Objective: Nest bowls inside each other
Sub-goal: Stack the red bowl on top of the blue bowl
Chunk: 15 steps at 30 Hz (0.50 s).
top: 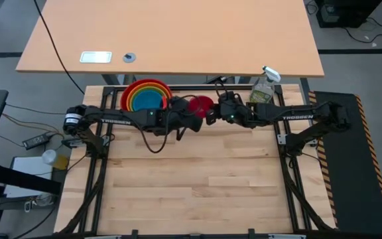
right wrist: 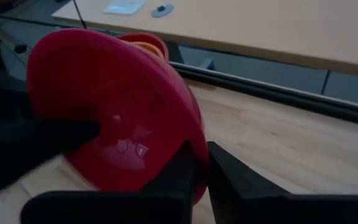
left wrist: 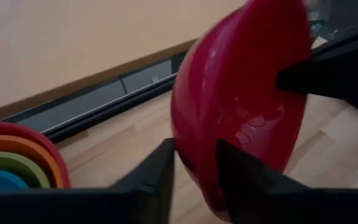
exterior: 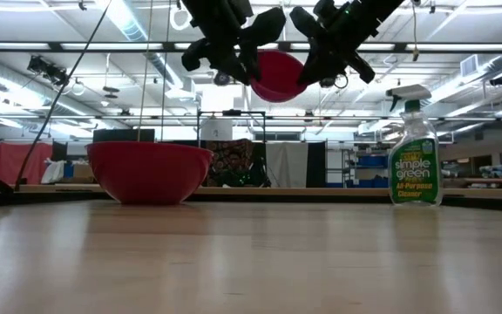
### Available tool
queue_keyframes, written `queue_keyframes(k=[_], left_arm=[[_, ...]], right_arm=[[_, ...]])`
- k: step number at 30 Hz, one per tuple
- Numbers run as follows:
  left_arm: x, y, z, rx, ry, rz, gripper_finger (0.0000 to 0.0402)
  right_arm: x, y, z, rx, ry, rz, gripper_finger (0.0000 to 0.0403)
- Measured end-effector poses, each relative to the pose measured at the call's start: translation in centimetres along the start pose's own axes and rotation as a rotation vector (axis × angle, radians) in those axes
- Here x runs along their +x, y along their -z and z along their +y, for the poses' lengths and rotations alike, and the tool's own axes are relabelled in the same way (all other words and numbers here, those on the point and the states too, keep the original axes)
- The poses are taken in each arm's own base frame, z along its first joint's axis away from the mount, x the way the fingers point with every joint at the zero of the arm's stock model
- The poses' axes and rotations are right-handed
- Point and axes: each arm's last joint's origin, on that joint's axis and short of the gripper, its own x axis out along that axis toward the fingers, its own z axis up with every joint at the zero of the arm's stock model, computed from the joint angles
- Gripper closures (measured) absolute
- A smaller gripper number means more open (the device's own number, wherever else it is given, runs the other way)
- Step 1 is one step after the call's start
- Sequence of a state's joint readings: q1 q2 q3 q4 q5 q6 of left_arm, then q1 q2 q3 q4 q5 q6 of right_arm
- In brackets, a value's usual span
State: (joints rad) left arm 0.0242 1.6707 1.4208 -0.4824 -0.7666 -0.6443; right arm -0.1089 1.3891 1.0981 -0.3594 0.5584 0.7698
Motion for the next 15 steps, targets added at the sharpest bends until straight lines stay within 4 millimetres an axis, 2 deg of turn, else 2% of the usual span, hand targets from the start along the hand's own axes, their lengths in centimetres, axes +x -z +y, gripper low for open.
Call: queue_keyframes(k=[3, 5, 10, 15], left_arm=[[0.04, -0.09, 0.11, -0.007, -0.021, -0.016, 0.0356], [0.10, -0.23, 0.24, -0.010, -0.031, -0.022, 0.0386], [0.09, -0.13, 0.25, 0.009, -0.026, -0.011, 0.0388], [-0.01, 0.01, 0.06, 0.012, 0.008, 0.012, 0.0388]], right_arm=[[-0.01, -0.03, 0.09, -0.028, -0.009, -0.004, 0.0356], [0.00, -0.05, 0.14, -0.041, -0.022, 0.002, 0.0349], [0.13, -0.08, 0.05, -0.056, -0.051, 0.035, 0.0320], [0.30, -0.29, -0.06, -0.057, -0.073, 0.048, 0.0252]])
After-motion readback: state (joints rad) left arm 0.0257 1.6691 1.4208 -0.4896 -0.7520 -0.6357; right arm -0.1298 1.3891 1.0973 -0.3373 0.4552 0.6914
